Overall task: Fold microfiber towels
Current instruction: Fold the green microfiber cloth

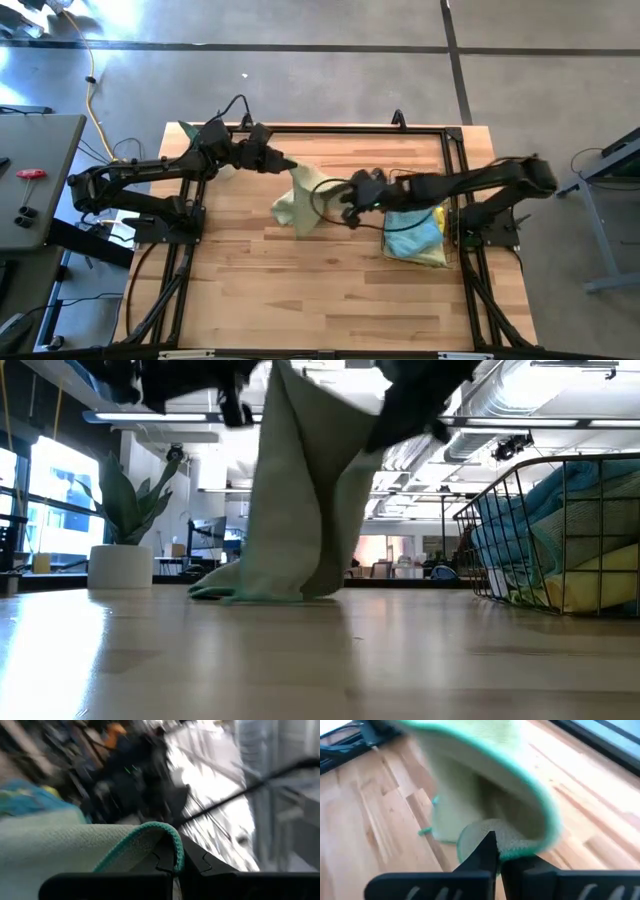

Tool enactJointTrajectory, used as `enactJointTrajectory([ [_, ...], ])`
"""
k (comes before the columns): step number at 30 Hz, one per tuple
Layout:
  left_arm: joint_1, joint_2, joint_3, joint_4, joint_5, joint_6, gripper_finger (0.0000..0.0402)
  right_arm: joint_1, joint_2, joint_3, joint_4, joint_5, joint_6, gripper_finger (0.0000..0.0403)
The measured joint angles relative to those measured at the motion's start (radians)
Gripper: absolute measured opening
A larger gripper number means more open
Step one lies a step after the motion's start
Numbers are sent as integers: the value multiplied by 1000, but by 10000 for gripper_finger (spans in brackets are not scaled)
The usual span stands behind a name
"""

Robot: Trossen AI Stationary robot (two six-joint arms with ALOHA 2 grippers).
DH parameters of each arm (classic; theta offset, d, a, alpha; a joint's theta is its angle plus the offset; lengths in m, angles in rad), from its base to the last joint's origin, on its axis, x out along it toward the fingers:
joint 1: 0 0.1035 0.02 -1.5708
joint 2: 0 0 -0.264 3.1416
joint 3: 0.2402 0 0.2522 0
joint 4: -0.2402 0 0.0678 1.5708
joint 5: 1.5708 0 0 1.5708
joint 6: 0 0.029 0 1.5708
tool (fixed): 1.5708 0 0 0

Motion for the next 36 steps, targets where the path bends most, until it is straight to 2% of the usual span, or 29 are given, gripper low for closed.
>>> enactJointTrajectory([
  [4, -39, -1, 76, -68, 91, 15, 0, 0, -117, 0, -30, -55, -50, 0],
  [7, -71, -1, 129, -218, 96, 82, 0, -8, -171, 1, -32, -113, -76, 0],
  [11, -97, 0, 167, -400, -59, 151, 0, -19, -206, 1, -75, -174, -89, 0],
  [15, -94, 0, 194, -413, -173, 151, 0, -20, -218, 38, -170, -203, -158, 0],
  [21, -84, 0, 279, -512, -204, 187, 0, -41, -199, 277, -466, -189, -352, 0],
  [26, -85, 0, 356, -726, -197, 203, 0, -83, -145, 455, -632, -190, -451, 0],
  [32, -70, 0, 472, -994, -188, 203, 0, -99, -3, 639, -788, -243, -637, 0],
  [36, -29, 0, 546, -1105, -249, 220, 0, -100, 117, 795, -959, -175, -782, 0],
])
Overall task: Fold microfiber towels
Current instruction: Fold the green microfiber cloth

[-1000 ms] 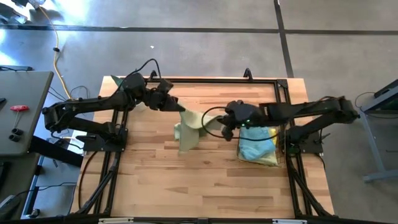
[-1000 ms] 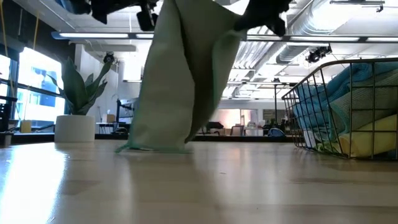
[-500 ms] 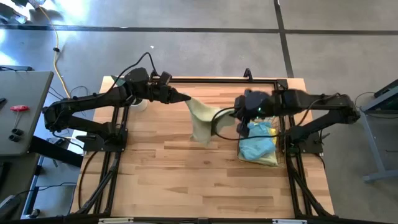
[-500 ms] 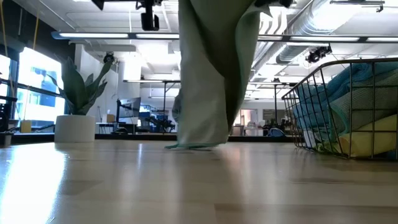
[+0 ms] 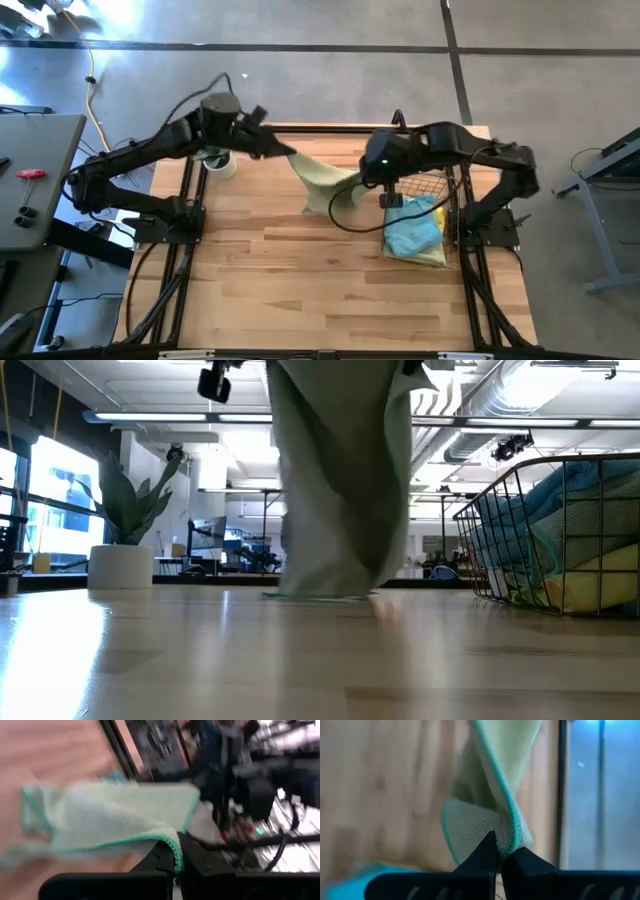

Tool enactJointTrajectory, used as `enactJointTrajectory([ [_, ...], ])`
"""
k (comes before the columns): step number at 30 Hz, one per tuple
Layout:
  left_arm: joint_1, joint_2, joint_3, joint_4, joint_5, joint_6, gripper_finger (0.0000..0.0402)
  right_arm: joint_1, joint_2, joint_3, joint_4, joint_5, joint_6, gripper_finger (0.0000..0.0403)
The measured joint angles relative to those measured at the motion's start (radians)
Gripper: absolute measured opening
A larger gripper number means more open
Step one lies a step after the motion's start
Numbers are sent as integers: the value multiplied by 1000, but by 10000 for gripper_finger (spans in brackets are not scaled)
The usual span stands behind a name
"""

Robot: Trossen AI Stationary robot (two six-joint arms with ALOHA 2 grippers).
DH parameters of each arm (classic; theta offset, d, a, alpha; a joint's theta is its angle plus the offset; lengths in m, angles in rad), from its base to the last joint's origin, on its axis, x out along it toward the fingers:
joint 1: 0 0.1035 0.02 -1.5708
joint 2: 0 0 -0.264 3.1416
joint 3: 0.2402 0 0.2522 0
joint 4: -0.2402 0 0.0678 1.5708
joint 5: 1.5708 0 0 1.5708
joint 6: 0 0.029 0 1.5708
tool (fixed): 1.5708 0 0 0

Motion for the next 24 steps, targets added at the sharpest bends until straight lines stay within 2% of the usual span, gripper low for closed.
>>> enactJointTrajectory([
  [4, 61, 0, 84, -103, -94, 90, 0, -15, 101, 175, -153, 93, -49, 0],
  [6, 77, 0, 123, -151, -140, 137, 0, -27, 131, 246, -177, 119, -65, 0],
  [9, 67, -1, 158, -192, -153, 166, 0, -38, 147, 321, -177, 202, -72, 0],
  [10, 54, -1, 164, -213, -150, 166, 0, -40, 150, 340, -175, 177, -58, 0],
  [13, -12, -1, 169, -293, -143, 166, 0, -36, 158, 360, -175, -103, -12, 0],
  [14, -34, 0, 169, -322, -144, 166, 0, -27, 159, 356, -174, -178, -16, 0],
  [15, -54, 3, 169, -340, -153, 166, 0, -18, 160, 351, -175, -202, -33, 0],
  [17, -78, 14, 169, -344, -187, 183, 0, -4, 160, 350, -177, -140, -99, 0],
  [20, -56, 19, 169, -327, -291, 237, 0, -18, 160, 350, -170, 70, -185, 0],
  [22, -34, 17, 169, -318, -341, 257, 0, -36, 166, 350, -176, 96, -214, 0],
  [24, -17, 17, 169, -297, -349, 261, 0, -52, 170, 350, -176, 38, -244, 0],
])
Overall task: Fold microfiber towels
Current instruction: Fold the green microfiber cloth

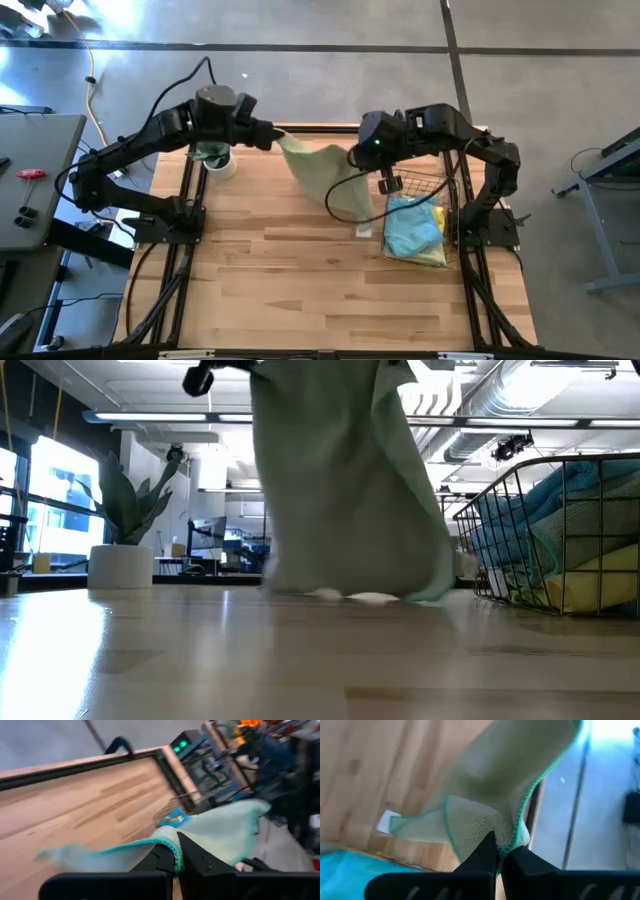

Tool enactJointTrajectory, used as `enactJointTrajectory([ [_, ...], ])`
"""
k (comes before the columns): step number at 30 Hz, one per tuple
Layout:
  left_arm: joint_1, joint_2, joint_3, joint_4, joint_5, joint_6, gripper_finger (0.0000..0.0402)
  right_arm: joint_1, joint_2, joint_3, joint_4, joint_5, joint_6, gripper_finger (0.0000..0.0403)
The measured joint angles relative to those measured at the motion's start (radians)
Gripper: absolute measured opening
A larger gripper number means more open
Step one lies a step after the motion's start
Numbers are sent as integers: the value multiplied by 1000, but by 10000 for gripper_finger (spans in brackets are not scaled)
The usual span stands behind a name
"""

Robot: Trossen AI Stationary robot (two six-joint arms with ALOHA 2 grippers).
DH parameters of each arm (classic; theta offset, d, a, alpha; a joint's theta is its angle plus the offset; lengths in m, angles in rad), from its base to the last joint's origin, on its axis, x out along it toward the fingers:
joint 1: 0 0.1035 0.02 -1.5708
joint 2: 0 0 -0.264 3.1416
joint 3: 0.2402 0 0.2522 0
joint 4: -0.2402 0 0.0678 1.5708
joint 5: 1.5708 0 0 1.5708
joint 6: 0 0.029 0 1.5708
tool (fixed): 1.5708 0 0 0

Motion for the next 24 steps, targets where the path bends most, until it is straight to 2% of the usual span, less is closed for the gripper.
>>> enactJointTrajectory([
  [3, 15, 0, 0, 66, 7, 9, 0, -19, 2, 0, 0, -28, -118, 0],
  [9, 77, 0, 0, 143, -7, 18, 0, -80, 2, 0, 0, 106, -359, 0],
  [16, 132, 0, 0, 143, -32, 80, 0, -129, 2, 0, 57, 193, -524, 0],
  [20, 143, 0, 0, 143, -31, 99, 0, -128, 2, 0, 110, 178, -566, 0],
  [24, 121, 0, 0, 81, -23, 127, 0, -111, 27, 2, 55, 85, -490, 0],
])
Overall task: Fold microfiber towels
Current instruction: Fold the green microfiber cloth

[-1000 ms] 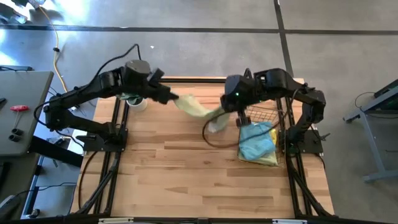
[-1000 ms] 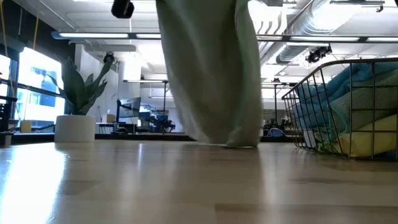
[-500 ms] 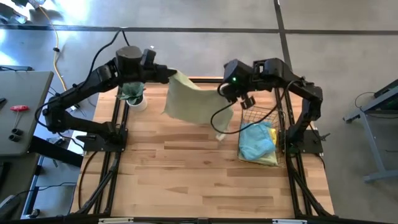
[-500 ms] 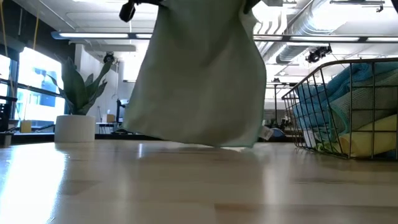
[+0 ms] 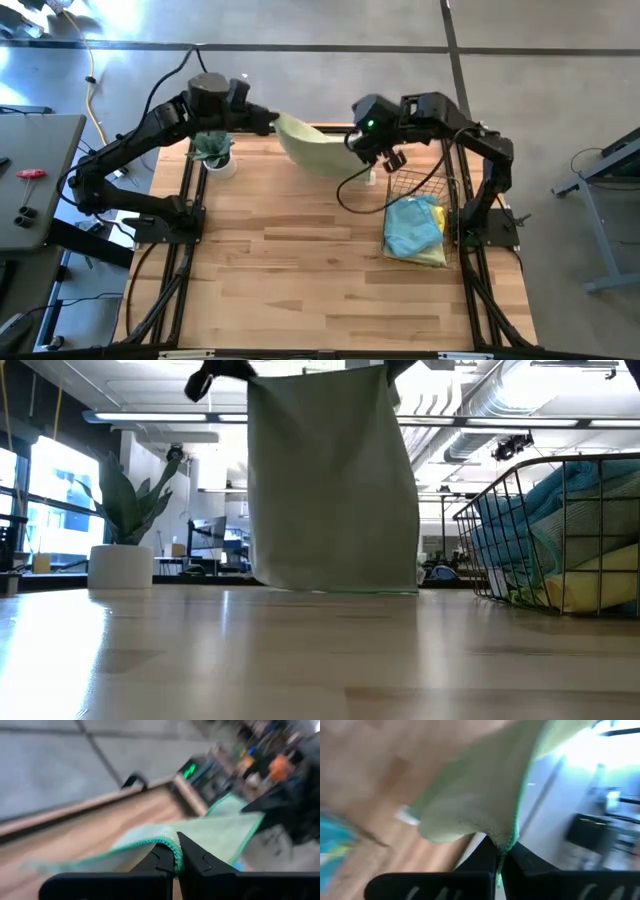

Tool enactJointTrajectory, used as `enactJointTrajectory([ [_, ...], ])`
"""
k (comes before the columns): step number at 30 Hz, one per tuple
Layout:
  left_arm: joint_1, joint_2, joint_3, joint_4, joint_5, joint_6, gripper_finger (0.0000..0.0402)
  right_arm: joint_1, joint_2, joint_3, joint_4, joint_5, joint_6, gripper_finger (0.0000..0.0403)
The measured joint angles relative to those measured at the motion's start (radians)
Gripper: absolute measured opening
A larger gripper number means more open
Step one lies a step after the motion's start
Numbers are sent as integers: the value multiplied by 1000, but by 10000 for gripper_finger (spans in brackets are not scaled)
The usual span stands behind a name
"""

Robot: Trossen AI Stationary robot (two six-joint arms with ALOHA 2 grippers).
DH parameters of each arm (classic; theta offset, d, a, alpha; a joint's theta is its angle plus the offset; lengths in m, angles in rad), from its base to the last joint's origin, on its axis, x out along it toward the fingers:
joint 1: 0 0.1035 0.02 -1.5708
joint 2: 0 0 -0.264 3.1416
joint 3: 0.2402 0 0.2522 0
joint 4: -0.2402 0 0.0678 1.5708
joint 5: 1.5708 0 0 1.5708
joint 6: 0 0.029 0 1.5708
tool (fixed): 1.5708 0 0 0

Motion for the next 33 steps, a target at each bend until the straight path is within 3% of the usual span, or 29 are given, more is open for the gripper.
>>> enactJointTrajectory([
  [6, -99, 0, -21, -330, -95, 40, 0, 58, 42, 0, -52, -201, 168, 0],
  [10, -181, 0, -78, -374, -168, 14, 0, 93, 95, -2, -54, -355, 250, 0],
  [15, -255, 0, -136, -363, -168, 12, 0, 121, 179, -22, -53, -374, 327, 0],
  [22, -338, -2, -210, -396, -168, -23, 0, 156, 190, -213, -53, -414, 353, 0],
  [27, -322, -2, -215, -307, -195, 4, 0, 182, 188, -238, -56, -335, 266, 0],
  [33, -211, -2, -215, -219, -197, 54, 0, 150, 186, -187, -56, -101, 129, 0],
])
